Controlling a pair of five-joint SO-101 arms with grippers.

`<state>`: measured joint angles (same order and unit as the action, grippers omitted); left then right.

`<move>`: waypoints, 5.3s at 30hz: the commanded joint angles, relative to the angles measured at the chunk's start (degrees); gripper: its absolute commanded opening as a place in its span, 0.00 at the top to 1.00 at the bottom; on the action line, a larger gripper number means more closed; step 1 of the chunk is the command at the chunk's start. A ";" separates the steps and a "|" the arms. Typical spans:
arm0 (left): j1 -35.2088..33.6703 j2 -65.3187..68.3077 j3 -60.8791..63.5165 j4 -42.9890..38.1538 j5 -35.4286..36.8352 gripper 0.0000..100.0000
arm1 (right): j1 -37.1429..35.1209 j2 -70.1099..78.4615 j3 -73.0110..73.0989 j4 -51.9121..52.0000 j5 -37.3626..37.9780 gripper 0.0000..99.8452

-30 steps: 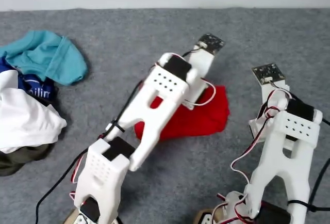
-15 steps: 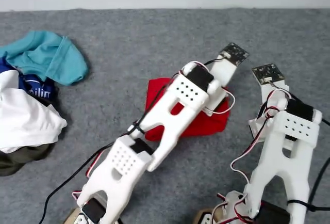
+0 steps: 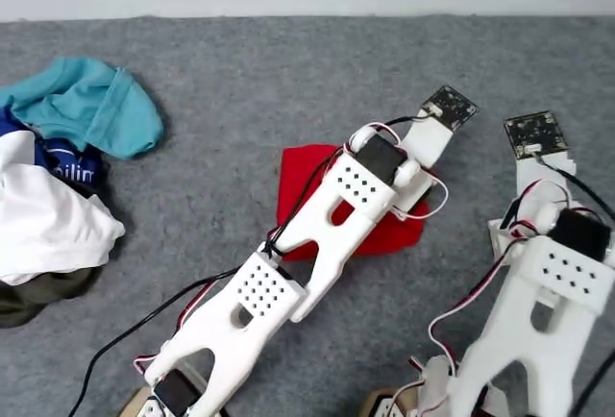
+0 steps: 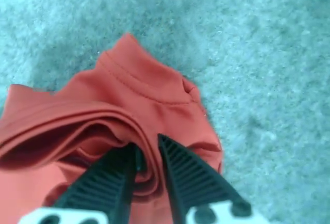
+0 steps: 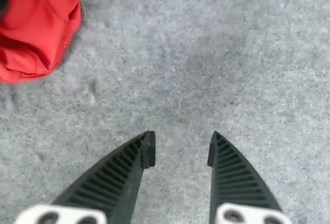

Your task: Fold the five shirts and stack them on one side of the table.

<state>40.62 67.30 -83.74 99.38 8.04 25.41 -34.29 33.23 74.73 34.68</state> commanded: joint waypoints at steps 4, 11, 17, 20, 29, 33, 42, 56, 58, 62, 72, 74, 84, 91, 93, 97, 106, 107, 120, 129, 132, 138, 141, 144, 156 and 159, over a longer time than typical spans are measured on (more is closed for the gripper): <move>0.97 -1.05 -2.42 -0.26 0.00 0.98 | 0.48 -1.98 -0.53 0.04 -0.09 0.82; 0.88 -0.79 -6.20 -1.49 -0.09 0.98 | 0.31 -1.98 -0.53 0.31 -0.09 0.82; 0.70 -0.97 -6.46 -4.92 -0.09 0.84 | 0.22 -1.98 -0.44 0.40 -0.09 0.82; 0.18 -1.14 -6.46 -6.33 0.26 0.83 | 0.22 -1.98 -0.44 0.40 -0.09 0.82; -9.41 -4.48 -11.91 -6.77 -0.09 0.83 | 0.31 -1.98 -0.35 0.40 -0.09 0.82; -21.10 -9.14 -12.09 -3.60 0.18 0.83 | -0.31 -1.98 -0.35 -0.04 -0.62 0.82; -34.20 -5.19 -7.08 1.23 0.26 0.83 | -21.23 -1.27 -0.70 -11.30 -13.27 0.82; -30.77 7.82 -7.16 1.14 0.26 0.83 | -40.75 15.43 -0.70 -32.40 -14.15 0.82; -30.95 8.44 -7.16 1.14 0.26 0.83 | -42.07 20.97 -0.79 -34.86 -14.15 0.82; -30.86 9.32 -7.16 1.14 0.26 0.83 | -44.26 30.46 -4.84 -37.85 -14.07 0.82; -31.03 10.11 -7.16 1.14 0.26 0.83 | -44.26 47.16 -17.23 -37.76 -13.98 0.82; -31.03 10.02 -7.25 1.14 0.26 0.83 | -44.26 48.31 -16.97 -37.76 -13.98 0.82; -31.12 7.12 -8.84 1.23 0.35 0.83 | -43.91 48.92 -16.88 -26.68 -6.86 0.82; -28.84 3.78 -5.32 1.32 0.35 0.83 | -43.91 48.92 -16.88 -25.71 -6.77 0.82; -28.04 3.69 -4.00 1.32 0.35 0.83 | -43.82 48.84 -16.88 -25.71 -6.77 0.82; -27.60 3.25 -3.56 1.32 0.35 0.83 | -43.65 48.92 -16.88 -25.71 -6.68 0.82; -25.85 2.64 8.66 1.14 0.35 0.83 | -37.41 47.08 -17.05 -18.24 -6.59 0.82; -25.14 2.64 9.80 1.14 0.35 0.83 | -36.79 46.11 -16.97 -17.19 -6.59 0.82; -23.12 2.20 12.44 1.05 0.35 0.83 | -35.82 33.10 -16.88 0.22 -6.59 0.82; -24.62 2.20 9.27 1.14 0.35 0.83 | -35.74 30.81 -16.79 11.38 -6.59 0.82; -25.58 2.46 9.36 1.14 0.35 0.83 | -35.91 30.55 -16.79 15.16 -6.59 0.82; -28.04 2.29 9.36 1.14 0.35 0.83 | -35.56 28.26 -10.99 19.74 -3.43 0.82; -29.36 2.64 9.36 1.14 0.35 0.83 | -35.47 23.96 -5.89 20.09 -0.79 0.82; -30.59 2.64 9.36 1.14 0.35 0.83 | -35.47 17.98 -2.29 21.32 2.46 0.82; -32.26 2.81 9.71 1.14 0.35 0.83 | -17.98 4.88 -0.35 -9.63 -6.68 0.81; -32.26 2.81 13.58 1.14 0.35 0.83 | -18.15 10.86 -0.44 -14.37 -7.38 0.75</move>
<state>10.73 71.16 -72.40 99.30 8.40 6.42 -26.99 33.14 65.76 28.97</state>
